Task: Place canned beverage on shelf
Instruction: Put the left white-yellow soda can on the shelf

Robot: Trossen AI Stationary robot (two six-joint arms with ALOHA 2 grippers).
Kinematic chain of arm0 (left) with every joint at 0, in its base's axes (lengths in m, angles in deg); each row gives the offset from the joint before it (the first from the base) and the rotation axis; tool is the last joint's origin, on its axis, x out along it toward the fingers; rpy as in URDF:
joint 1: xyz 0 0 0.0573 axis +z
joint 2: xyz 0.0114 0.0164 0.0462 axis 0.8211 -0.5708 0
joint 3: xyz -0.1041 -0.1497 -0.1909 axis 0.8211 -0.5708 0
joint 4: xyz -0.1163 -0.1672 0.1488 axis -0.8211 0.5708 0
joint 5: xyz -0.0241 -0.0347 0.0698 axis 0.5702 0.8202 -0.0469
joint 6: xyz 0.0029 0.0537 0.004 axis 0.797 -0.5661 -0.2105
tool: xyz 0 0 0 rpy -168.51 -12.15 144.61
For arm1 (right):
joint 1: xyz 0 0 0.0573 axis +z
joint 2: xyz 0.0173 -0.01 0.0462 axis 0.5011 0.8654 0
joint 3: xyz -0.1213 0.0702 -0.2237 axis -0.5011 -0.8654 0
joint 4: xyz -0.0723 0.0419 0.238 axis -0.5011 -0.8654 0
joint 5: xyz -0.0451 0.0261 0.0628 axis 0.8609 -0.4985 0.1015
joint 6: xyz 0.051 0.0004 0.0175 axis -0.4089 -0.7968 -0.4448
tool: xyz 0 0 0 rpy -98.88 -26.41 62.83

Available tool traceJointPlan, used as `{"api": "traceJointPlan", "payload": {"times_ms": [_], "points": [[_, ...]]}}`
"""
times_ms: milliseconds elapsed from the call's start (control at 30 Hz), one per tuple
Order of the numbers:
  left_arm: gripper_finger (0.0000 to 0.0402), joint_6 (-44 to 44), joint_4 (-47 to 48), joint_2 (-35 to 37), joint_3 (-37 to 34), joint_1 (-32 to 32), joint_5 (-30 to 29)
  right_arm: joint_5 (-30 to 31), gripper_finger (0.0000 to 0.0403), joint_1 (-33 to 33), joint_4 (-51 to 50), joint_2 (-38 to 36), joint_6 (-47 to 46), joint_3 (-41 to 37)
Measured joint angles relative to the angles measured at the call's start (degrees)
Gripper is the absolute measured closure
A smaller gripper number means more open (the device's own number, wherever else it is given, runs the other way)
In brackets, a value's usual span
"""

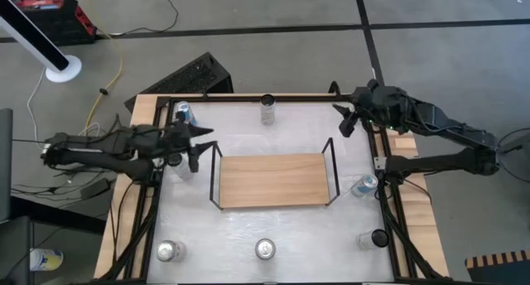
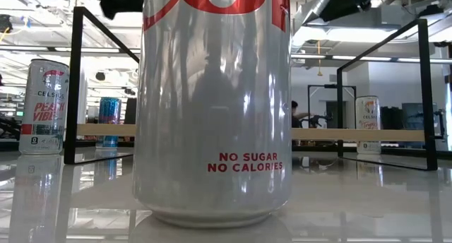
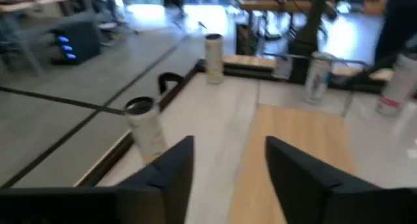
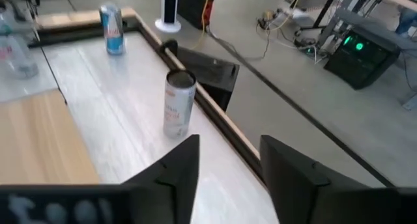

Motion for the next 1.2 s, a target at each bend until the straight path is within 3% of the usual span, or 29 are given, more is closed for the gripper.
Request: {"api": "traceJointPlan", "payload": {"times_ms": [167,300,467,600,800,1000,1200], "points": [[0.0130,-2.2,7.4,-8.8,9.9,4.9,2.1,-0.4,0.0164,0.1,-2.8,0.0,-1.5,0.0],[0.0087,-1.8,21.0,-14.0,19.2,8.4,2.1,-5.8,0.0150,0.7,-5.0,-0.1,-4.1,0.0],[0.0069,1.9,38.9,-18.4,29.6,13.8,-1.3,-16.3,0.0148,3.2,-6.0,0.0,-8.4,0.0],[0.0068,3.3,45.1,-20.4,32.4,24.1,-0.7,-19.0,0.0148,6.8,-5.9,0.4,-9.4,0.0],[0.0067,2.8,47.6,-25.1,32.4,40.3,5.9,-18.6,0.0148,11.2,-5.9,0.5,-9.2,0.0],[0.0067,1.9,48.0,-31.1,32.4,47.5,8.9,-18.0,0.0148,13.2,-6.0,0.5,-10.0,0.0],[0.0067,-0.7,31.5,-36.1,32.4,46.4,28.4,-17.9,0.0148,11.8,-5.9,0.5,-9.0,0.0]]}}
